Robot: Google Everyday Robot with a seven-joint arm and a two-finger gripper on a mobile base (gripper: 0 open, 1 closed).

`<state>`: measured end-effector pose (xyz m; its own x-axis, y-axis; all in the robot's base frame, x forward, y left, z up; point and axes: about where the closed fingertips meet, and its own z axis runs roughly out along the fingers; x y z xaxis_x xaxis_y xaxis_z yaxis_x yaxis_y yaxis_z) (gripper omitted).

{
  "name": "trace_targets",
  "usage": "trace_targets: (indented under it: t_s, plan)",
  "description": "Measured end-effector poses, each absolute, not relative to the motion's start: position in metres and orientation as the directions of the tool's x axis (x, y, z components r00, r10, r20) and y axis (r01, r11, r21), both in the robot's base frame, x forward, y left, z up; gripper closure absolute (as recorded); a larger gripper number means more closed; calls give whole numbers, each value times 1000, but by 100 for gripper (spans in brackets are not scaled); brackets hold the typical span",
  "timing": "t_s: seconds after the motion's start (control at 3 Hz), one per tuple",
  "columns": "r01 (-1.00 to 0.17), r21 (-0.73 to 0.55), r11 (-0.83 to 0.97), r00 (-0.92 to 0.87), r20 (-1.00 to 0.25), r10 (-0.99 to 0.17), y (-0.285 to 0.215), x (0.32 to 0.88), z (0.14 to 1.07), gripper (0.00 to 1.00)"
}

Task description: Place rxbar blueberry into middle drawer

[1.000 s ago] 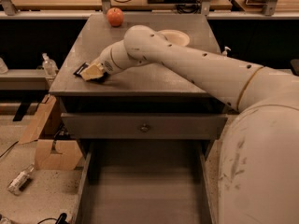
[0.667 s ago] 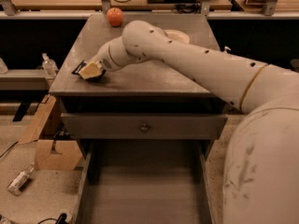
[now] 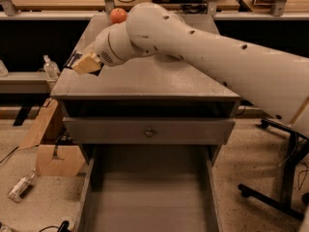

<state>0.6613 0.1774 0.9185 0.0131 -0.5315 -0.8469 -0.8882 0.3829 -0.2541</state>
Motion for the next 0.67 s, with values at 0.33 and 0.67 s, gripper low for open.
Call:
trace_targets:
  t_s: [0.33,0.67]
  plan:
    - [-879,-256,403,16,-860,-510,160,620,925,100]
    - [-870,-200,451,-50,-874,-483,128,565,902,100]
